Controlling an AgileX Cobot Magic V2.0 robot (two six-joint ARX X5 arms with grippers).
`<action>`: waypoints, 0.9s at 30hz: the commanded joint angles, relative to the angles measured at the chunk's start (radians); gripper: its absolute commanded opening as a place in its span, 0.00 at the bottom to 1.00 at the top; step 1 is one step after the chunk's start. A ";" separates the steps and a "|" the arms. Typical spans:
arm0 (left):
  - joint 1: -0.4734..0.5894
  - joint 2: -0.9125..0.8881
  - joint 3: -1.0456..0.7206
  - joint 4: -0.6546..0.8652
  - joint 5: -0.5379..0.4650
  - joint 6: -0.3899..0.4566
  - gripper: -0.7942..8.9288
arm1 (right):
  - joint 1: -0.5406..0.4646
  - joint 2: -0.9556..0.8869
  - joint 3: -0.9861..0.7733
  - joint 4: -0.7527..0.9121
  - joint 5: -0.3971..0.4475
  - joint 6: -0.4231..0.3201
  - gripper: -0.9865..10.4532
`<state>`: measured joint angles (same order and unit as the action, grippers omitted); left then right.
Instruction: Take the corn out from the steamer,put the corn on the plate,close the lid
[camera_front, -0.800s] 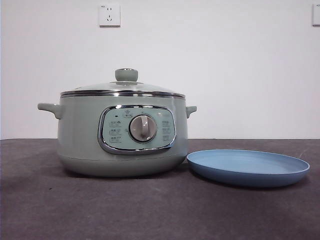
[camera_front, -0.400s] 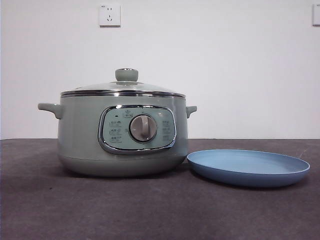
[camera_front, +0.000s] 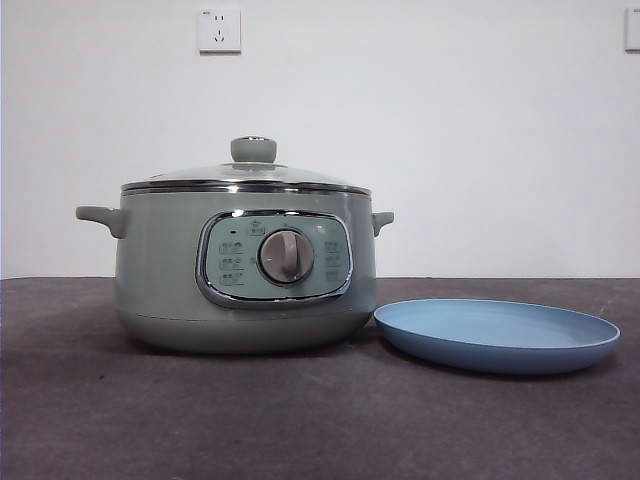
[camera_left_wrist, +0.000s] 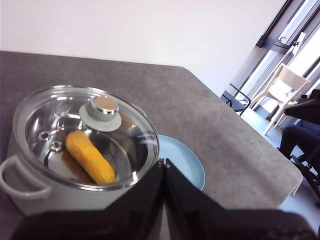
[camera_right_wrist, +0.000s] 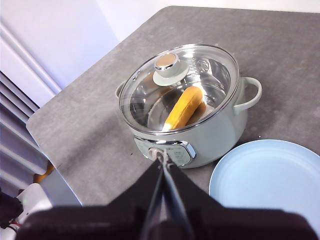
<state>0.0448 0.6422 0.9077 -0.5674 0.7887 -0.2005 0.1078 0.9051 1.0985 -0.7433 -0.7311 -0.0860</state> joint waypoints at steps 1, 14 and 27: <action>0.001 0.002 0.007 0.000 0.002 0.021 0.23 | 0.003 0.000 0.002 0.003 -0.001 -0.011 0.17; 0.001 0.011 0.010 -0.002 0.006 0.023 0.63 | 0.003 0.000 0.002 0.002 0.000 0.009 0.62; -0.083 0.180 0.012 0.190 -0.021 0.045 0.63 | 0.003 0.000 0.002 0.001 0.001 0.026 0.62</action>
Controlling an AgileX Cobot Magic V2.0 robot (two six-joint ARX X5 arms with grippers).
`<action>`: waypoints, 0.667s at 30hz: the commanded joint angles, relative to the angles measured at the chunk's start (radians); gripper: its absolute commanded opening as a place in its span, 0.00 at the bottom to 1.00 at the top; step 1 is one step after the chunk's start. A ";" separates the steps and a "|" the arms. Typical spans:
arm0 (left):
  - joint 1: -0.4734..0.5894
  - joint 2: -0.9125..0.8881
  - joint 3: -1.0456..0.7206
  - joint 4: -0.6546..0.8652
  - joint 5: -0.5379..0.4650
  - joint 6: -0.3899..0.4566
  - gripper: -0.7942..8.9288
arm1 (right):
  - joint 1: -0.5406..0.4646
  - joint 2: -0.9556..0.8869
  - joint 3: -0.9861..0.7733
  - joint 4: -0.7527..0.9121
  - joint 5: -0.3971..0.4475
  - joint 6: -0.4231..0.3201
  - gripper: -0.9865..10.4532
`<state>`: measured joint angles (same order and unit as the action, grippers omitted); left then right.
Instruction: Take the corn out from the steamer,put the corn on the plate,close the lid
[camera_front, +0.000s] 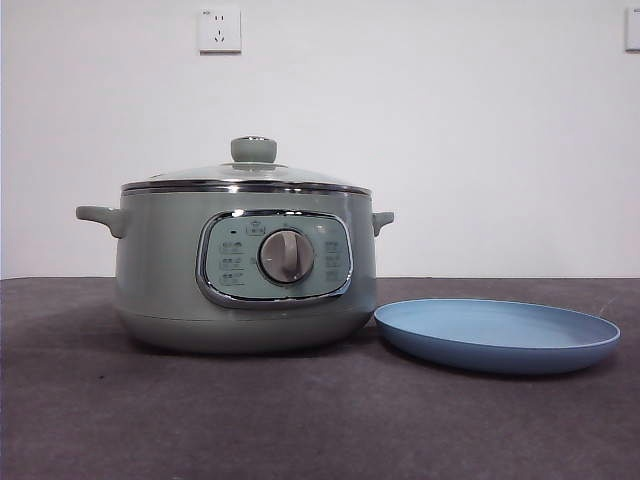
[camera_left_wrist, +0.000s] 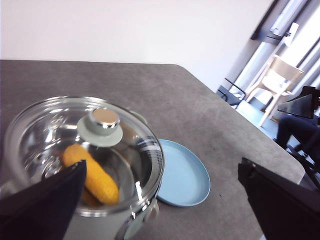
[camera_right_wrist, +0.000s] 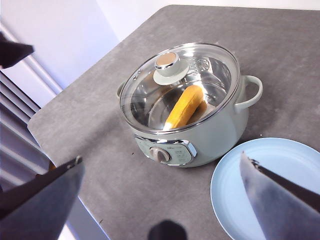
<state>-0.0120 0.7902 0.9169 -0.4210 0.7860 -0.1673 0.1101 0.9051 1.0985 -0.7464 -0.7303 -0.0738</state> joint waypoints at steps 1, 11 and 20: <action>-0.046 0.057 0.003 0.069 -0.042 0.012 0.63 | 0.001 0.000 0.002 0.004 0.000 0.014 0.62; -0.247 0.311 0.008 0.348 -0.343 0.050 0.63 | 0.001 0.000 0.002 0.000 0.000 0.014 0.62; -0.353 0.545 0.138 0.354 -0.545 0.201 0.63 | 0.001 0.000 0.002 -0.046 0.005 0.013 0.61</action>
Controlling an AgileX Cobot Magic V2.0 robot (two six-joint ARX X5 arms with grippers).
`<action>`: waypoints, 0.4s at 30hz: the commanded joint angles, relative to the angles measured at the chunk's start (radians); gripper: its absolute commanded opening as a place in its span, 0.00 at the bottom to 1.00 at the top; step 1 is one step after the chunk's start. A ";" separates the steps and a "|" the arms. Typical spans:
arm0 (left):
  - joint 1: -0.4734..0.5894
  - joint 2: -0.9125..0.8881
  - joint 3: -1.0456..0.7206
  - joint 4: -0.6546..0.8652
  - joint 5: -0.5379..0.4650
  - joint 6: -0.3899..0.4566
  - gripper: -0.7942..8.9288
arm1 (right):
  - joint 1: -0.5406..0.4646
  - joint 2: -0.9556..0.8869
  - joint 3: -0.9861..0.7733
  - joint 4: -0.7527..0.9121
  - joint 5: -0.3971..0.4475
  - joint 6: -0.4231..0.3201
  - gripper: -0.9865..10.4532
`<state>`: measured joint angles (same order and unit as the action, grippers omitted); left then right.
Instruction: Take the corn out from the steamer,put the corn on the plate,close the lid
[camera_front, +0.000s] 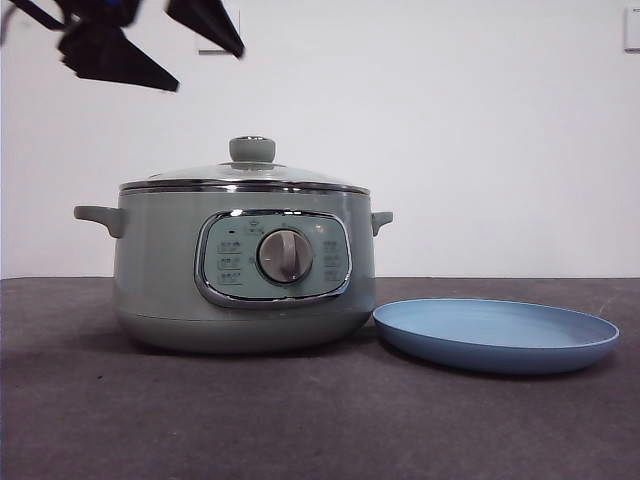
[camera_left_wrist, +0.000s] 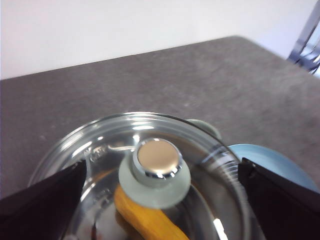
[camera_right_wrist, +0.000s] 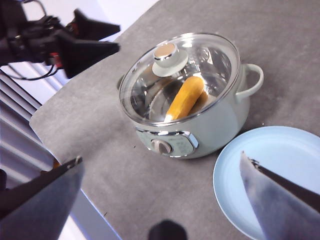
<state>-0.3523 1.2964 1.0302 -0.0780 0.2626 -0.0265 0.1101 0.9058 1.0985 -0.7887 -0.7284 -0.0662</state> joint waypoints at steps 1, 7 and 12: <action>-0.019 0.058 0.038 0.011 -0.031 0.066 0.63 | 0.001 0.000 0.002 -0.006 0.003 0.005 0.61; -0.040 0.177 0.093 0.049 -0.056 0.081 0.63 | 0.001 0.000 0.002 -0.009 0.002 0.005 0.61; -0.048 0.248 0.093 0.075 -0.063 0.081 0.63 | 0.001 0.000 0.002 -0.009 0.003 0.005 0.61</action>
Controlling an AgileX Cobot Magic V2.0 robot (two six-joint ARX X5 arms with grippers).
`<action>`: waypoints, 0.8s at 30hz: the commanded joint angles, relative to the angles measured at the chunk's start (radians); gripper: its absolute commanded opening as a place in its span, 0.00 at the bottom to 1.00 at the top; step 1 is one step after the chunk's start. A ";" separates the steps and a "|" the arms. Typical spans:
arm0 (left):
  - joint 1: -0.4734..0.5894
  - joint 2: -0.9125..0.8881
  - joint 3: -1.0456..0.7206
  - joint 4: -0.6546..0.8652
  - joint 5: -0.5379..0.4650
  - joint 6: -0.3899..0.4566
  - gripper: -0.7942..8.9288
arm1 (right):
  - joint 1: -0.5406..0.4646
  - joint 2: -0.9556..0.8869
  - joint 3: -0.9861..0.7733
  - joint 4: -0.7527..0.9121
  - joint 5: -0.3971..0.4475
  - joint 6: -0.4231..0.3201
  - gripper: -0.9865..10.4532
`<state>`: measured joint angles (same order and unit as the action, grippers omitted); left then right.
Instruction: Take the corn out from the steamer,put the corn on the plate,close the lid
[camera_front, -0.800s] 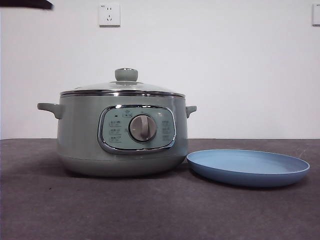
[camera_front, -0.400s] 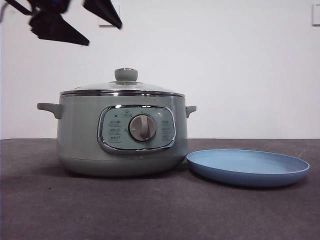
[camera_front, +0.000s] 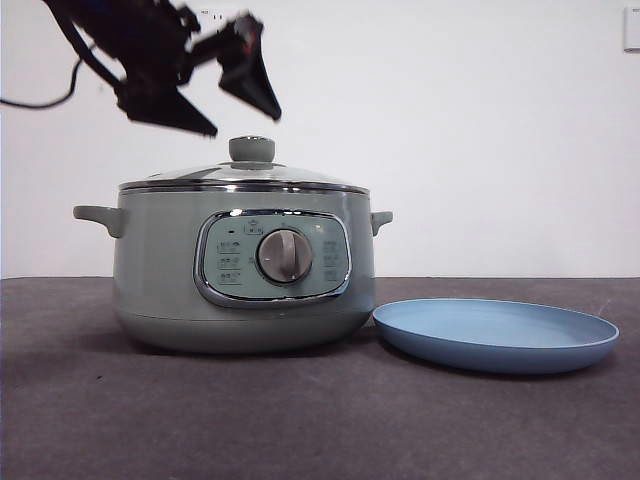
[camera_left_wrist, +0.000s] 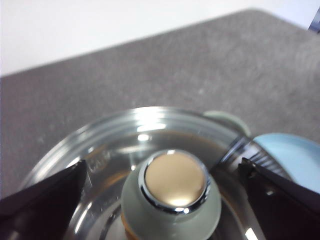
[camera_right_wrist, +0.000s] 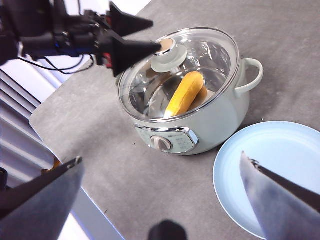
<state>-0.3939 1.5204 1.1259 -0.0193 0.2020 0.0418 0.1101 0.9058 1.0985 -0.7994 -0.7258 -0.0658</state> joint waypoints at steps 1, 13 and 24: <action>-0.006 0.035 -0.002 0.018 -0.002 0.012 0.63 | 0.001 0.000 0.002 0.002 0.000 0.005 0.61; -0.021 0.096 -0.002 0.045 -0.047 0.009 0.62 | 0.001 0.004 0.002 0.002 0.001 0.005 0.61; -0.027 0.096 -0.002 0.042 -0.036 0.007 0.09 | 0.001 0.004 0.002 0.002 0.052 0.005 0.61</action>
<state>-0.4206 1.6077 1.1278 0.0265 0.1707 0.0521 0.1101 0.9089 1.0985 -0.7998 -0.6765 -0.0643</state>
